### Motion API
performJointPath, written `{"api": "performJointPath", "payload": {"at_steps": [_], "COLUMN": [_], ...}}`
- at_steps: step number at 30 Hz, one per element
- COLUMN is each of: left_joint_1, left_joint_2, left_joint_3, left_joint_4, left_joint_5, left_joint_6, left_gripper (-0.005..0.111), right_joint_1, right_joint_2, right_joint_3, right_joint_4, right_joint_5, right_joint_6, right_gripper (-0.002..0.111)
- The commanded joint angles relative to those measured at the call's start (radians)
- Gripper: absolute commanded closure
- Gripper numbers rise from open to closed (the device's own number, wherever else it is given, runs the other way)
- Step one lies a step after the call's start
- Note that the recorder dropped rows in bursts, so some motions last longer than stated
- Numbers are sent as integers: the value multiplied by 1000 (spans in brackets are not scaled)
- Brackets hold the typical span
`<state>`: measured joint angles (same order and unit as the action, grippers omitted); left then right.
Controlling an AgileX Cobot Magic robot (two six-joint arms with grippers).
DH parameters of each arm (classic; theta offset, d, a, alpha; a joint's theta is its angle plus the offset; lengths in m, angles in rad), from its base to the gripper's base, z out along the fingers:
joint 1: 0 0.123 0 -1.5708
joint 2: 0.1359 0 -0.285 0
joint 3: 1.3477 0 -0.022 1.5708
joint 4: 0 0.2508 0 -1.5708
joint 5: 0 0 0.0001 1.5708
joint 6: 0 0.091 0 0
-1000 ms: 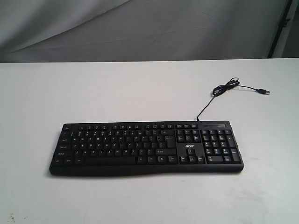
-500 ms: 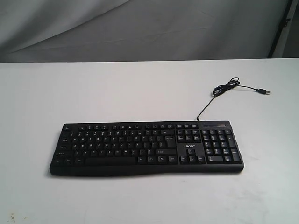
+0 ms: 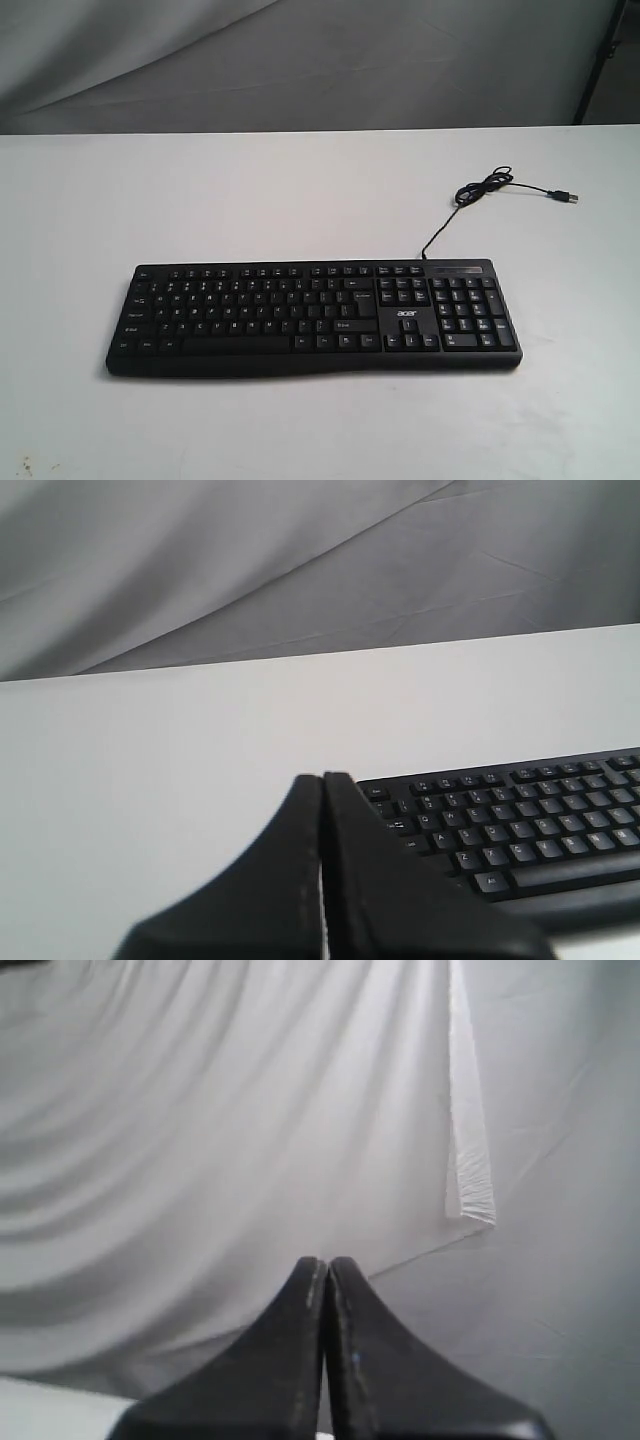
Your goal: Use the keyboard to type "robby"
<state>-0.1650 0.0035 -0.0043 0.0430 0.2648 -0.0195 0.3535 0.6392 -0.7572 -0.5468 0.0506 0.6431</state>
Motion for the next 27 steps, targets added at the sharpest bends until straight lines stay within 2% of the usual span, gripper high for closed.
{"api": "performJointPath", "payload": {"at_steps": [1,7,11,13,16,21,27], "left_joint_1": [-6,-6,-6,-6,-6,-6,-6], "left_joint_2": [-3,-3,-3,-3,-3,-3,-3], "left_joint_3": [4,4,4,4,4,4,4], "left_joint_4": [5,5,5,5,5,5,5], "left_joint_5": [-5,-5,-5,-5,-5,-5,-5], "left_joint_6": [-3,-3,-3,-3,-3,-3,-3], "left_gripper": [107,107,107,107,107,107,107], "right_joint_1": [109,215,227,227,227,227,225], "right_joint_2": [113,223,298,333,375,435,559], "right_joint_3": [-111,-234,-335,-392,-464,-509,-513], "right_joint_4": [-54,-28,-1,122,391,735,820], "right_joint_5": [139,377,610,723,850,871,816], "right_joint_6": [-282,-672,-760,-895,-1200,-1482,-1536], "right_gripper": [108,108,108,108,108,108,108]}}
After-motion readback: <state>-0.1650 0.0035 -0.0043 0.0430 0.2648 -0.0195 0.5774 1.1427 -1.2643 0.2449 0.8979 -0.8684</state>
